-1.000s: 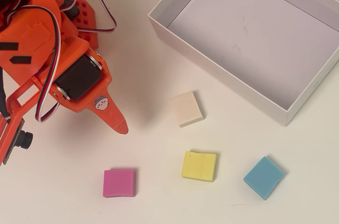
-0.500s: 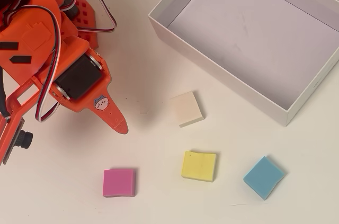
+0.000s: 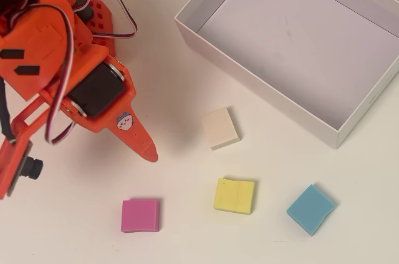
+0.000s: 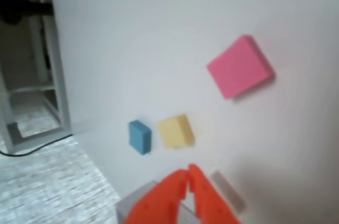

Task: Grasp the pink cuboid and put it in the bin.

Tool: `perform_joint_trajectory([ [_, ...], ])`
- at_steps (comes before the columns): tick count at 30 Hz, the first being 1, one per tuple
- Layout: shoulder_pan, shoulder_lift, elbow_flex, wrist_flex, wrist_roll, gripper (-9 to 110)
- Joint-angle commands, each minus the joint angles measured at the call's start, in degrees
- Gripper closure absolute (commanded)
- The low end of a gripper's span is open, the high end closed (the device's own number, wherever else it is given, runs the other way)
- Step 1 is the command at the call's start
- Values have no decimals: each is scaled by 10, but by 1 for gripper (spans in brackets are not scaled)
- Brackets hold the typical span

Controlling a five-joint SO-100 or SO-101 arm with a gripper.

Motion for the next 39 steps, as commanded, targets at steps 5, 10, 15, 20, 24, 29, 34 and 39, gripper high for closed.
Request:
perform_joint_trajectory([
  [5, -2, -235, -337, 20, 110, 99],
  [10, -5, -420, -641, 139, 223, 84],
  [15, -4, -551, -816, 240, 301, 81],
  [20, 4, -635, -801, 308, 388, 67],
  [24, 16, -682, -761, 315, 429, 58],
  [29, 35, -733, -701, 306, 439, 58],
  [34, 57, -788, -629, 258, 434, 58],
  [39, 76, -838, -566, 187, 432, 58],
])
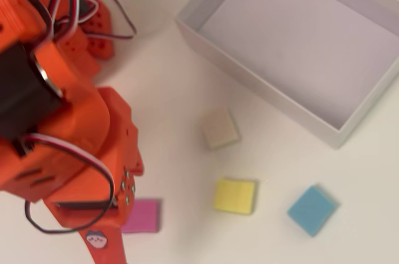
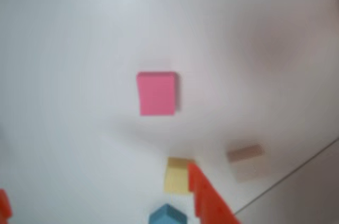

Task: Grasp the pink cuboid and put it in the bin.

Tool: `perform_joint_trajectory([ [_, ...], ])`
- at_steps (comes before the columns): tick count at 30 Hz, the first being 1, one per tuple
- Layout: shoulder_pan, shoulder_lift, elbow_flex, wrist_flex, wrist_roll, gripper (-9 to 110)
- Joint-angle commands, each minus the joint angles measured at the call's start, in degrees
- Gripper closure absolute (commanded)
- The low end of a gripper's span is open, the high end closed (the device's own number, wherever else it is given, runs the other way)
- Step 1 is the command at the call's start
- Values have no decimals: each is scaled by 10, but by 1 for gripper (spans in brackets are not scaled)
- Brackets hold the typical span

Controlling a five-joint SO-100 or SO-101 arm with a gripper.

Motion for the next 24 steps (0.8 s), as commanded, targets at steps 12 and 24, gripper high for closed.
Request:
perform_joint_trajectory([
  [12, 12, -67, 68, -70, -54, 59],
  [24, 53, -113, 110, -127, -139, 64],
])
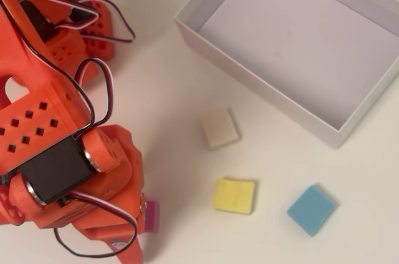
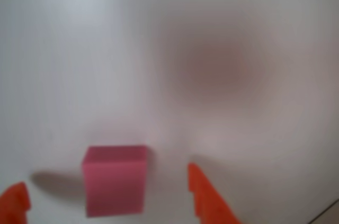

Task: Grasp the pink cuboid and put it in the bin.

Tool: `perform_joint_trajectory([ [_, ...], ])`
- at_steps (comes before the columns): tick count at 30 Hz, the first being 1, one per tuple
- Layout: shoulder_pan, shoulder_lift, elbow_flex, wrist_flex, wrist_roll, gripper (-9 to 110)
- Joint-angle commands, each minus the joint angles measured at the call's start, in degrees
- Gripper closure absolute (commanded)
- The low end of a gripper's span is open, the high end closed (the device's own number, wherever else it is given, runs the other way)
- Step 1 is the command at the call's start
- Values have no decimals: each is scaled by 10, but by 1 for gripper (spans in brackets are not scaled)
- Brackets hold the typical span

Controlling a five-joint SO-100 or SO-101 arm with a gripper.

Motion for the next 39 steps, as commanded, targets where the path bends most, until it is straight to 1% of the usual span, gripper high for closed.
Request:
perform_joint_trajectory([
  [1, 8, -2, 0, -13, -21, 64],
  [6, 10, 0, 11, -29, -36, 65],
  [11, 7, 4, 23, -47, -48, 70],
  [13, 9, 8, 32, -57, -51, 74],
  [16, 10, 12, 43, -72, -58, 84],
  [20, 11, 16, 55, -76, -61, 93],
  [21, 11, 16, 61, -78, -62, 98],
  [25, 14, 22, 83, -98, -64, 110],
  [29, 24, 43, 91, -121, -76, 110],
  [35, 49, 175, 49, -149, -211, 110],
  [39, 11, 313, 14, -159, -272, 110],
])
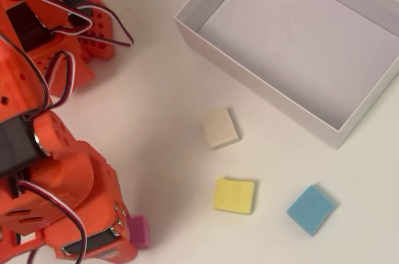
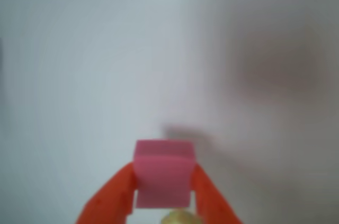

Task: Grasp the pink cuboid and put it in the bin.

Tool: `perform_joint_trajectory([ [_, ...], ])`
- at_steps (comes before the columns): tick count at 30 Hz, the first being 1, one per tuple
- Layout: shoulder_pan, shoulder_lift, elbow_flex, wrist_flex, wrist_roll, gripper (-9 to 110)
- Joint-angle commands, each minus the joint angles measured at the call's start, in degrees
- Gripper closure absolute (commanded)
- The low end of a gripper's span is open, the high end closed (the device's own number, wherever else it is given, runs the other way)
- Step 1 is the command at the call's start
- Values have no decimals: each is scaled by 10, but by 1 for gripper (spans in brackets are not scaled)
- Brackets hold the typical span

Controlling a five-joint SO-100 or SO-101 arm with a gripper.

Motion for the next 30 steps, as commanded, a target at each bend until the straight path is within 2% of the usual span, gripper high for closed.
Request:
perform_joint_trajectory([
  [1, -37, 159, -51, -20, -54, 110],
  [5, -131, 280, -73, -40, -97, 110],
  [8, -244, 346, -83, -34, -131, 110],
  [13, -463, 372, -102, 66, -195, 110],
  [18, -610, 374, -66, 106, -198, 110],
  [30, -644, 316, 103, 74, -207, 109],
])
